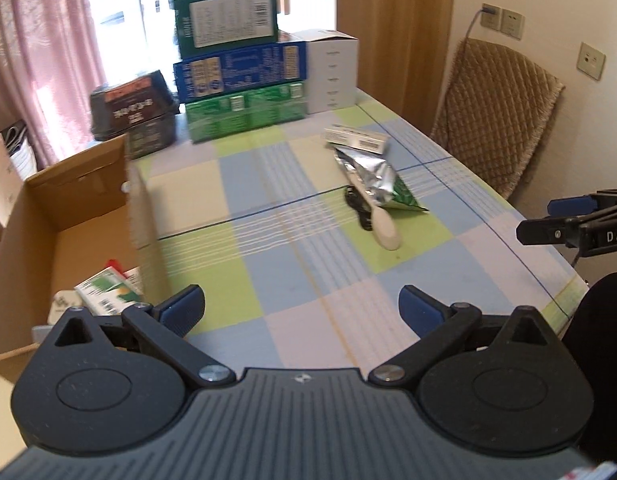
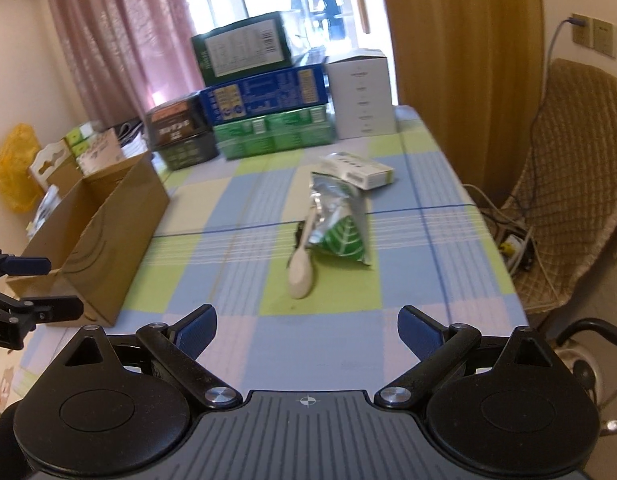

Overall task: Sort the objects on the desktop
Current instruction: 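Withdraw both tools back over the table toward the spoon and cable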

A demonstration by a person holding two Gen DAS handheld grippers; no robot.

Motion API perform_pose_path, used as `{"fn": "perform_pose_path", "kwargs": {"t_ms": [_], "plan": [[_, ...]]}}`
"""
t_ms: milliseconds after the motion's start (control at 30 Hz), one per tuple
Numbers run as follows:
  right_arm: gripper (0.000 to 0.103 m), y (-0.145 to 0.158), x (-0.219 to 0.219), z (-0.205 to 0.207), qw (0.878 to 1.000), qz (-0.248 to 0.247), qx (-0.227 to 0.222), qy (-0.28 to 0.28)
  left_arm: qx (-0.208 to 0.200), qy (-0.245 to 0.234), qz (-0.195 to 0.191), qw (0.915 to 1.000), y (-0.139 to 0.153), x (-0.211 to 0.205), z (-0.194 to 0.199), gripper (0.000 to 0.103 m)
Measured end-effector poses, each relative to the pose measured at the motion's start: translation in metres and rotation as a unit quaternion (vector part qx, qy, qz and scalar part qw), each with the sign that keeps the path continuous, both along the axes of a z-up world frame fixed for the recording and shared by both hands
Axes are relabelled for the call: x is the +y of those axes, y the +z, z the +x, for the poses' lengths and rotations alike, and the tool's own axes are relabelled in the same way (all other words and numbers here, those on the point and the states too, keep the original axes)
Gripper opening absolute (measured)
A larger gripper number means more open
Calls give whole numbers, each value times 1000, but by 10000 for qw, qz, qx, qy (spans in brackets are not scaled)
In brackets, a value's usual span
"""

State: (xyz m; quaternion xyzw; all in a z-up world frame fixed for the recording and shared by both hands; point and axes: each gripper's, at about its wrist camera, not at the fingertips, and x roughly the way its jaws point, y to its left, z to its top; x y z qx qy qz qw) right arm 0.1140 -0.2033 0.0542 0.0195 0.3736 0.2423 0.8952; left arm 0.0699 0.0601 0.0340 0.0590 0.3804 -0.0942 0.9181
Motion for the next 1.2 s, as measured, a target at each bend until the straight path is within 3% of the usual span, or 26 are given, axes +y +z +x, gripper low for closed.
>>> {"fn": "perform_pose_path", "kwargs": {"t_ms": [467,800,1067,1200], "plan": [[95,-14,-25,27,9998,20,47,-217,109,-211,-61,9997,-22,-54,37,101],[95,-29,-26,72,9997,-149,132,-163,237,-294,-97,9992,-51,-84,78,101],[94,-51,-18,107,9993,-231,266,-126,257,-299,-186,9990,-85,-99,114,92],[84,-61,-12,121,9991,-300,309,-46,234,-327,-253,9989,-101,-104,132,88]]}}
